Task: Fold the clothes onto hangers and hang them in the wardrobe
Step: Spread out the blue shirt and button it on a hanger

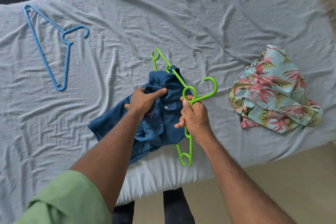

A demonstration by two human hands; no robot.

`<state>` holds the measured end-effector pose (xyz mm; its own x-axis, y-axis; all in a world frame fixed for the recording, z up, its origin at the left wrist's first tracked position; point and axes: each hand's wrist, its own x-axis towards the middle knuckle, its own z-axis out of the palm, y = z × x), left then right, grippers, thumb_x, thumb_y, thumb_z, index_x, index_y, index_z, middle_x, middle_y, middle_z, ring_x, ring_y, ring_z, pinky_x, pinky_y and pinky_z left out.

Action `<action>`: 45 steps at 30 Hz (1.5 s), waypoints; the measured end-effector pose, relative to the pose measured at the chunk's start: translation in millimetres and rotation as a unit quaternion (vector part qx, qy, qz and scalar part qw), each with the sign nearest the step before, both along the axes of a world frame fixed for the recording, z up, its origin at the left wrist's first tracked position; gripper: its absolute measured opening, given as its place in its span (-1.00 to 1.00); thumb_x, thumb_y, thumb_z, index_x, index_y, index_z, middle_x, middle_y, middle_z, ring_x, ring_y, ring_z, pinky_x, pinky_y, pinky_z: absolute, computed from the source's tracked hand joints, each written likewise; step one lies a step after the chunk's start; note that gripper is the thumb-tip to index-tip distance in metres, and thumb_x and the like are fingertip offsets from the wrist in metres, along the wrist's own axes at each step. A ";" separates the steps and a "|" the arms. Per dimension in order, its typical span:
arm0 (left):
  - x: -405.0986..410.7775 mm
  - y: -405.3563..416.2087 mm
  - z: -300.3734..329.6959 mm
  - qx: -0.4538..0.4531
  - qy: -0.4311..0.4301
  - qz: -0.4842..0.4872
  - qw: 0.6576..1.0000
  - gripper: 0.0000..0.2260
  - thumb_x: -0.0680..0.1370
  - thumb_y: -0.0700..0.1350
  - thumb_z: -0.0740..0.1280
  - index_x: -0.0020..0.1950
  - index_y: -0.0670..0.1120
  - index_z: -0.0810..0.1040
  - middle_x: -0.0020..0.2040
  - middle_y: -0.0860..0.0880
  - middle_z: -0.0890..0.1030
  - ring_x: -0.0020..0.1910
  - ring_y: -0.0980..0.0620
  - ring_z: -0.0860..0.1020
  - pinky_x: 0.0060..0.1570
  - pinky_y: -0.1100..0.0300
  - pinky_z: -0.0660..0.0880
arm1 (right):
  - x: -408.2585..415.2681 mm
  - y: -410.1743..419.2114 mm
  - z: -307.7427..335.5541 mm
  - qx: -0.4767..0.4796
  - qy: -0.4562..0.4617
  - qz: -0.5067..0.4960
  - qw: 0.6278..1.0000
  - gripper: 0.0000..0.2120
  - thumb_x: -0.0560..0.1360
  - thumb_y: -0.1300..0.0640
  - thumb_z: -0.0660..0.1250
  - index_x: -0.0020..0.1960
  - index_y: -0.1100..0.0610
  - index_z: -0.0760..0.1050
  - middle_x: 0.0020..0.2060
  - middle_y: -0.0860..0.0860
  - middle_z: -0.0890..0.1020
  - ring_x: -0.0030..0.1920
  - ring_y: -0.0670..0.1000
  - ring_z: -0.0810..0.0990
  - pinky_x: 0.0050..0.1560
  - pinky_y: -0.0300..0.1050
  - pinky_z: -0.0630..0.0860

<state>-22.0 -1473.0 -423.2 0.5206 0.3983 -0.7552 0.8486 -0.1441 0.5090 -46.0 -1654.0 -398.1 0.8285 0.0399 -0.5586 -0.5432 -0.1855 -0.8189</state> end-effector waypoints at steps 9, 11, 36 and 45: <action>-16.9 14.9 20.9 -0.086 -0.167 0.048 0.981 -0.91 0.57 -0.32 0.37 0.04 -0.19 0.63 -0.19 0.00 0.72 -0.19 0.04 0.71 -0.21 0.22 0.58 | 10.6 9.0 -7.0 -0.149 -0.068 -0.010 0.986 -0.47 0.51 -0.27 0.10 0.15 0.08 0.60 -0.35 -0.22 0.50 -0.29 0.05 0.47 -0.15 0.26 0.61; -28.9 29.2 27.0 -0.088 -0.183 0.044 0.978 -0.87 0.58 -0.35 0.36 0.04 -0.15 0.63 -0.18 0.03 0.73 -0.17 0.05 0.71 -0.20 0.25 0.59 | 16.0 14.5 -2.0 -0.155 -0.086 -0.001 0.984 -0.48 0.51 -0.23 0.10 0.13 0.12 0.61 -0.27 -0.15 0.57 -0.25 0.04 0.52 -0.12 0.21 0.61; -234.1 238.2 94.3 -0.018 -0.157 0.111 0.981 -0.83 0.59 -0.32 0.38 0.16 -0.18 0.60 -0.13 0.00 0.72 -0.15 0.02 0.70 -0.26 0.25 0.59 | -27.9 159.7 81.7 -0.135 -0.210 0.133 0.959 -0.84 0.65 0.07 0.29 0.04 0.11 0.61 -0.44 0.10 0.49 -0.41 0.07 0.43 -0.32 -0.02 0.42; -237.7 233.0 122.1 0.054 -0.026 0.053 0.997 -0.42 0.45 0.00 0.57 0.33 -0.11 0.37 0.24 -0.14 0.52 0.23 -0.13 0.53 0.06 0.09 0.46 | -48.8 208.9 158.2 -0.153 -0.257 0.172 0.939 -0.71 0.66 0.03 0.23 -0.01 0.24 0.57 -0.43 0.14 0.50 -0.40 0.14 0.47 -0.30 0.15 0.46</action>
